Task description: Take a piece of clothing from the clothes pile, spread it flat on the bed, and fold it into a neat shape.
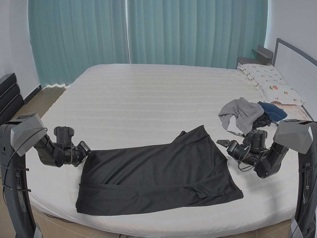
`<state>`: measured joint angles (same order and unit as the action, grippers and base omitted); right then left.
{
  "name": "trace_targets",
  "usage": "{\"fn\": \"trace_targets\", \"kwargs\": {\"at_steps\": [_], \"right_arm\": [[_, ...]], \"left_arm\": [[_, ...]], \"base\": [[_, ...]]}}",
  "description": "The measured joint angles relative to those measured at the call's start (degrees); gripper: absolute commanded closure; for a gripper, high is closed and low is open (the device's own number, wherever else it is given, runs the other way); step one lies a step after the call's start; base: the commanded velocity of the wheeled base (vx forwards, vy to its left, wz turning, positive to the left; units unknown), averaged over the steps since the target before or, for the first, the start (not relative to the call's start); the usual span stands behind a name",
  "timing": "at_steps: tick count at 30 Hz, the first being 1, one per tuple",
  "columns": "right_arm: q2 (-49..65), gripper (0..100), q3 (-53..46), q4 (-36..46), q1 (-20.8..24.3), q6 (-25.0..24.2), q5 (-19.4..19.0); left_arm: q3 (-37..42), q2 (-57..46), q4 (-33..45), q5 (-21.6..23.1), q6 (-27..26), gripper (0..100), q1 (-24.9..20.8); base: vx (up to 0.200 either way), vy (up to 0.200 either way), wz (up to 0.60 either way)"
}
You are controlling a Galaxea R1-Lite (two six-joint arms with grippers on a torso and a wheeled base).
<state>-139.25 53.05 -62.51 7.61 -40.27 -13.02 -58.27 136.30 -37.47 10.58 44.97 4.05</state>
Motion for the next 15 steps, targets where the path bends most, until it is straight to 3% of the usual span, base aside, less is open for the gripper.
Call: {"fn": "trace_targets", "kwargs": {"at_steps": [3, 6, 15], "right_arm": [[-1.3, 0, 7.1, 6.0, 1.1, 7.6, 1.0], [-3.0, 0, 14.6, 10.6, 2.0, 11.8, 1.7], [-9.1, 0, 32.0, 19.9, 3.4, 15.4, 2.5]], "left_arm": [[1.0, -0.5, -0.9, 0.1, 0.5, 100, 0.0], [2.3, -1.0, -2.4, 0.2, 0.8, 100, 0.0], [4.4, -1.7, -4.5, 0.3, 1.1, 100, 0.0]], "base": [[0.0, 0.0, 0.0], [0.0, 0.0, 0.0], [0.0, 0.0, 0.0]]}}
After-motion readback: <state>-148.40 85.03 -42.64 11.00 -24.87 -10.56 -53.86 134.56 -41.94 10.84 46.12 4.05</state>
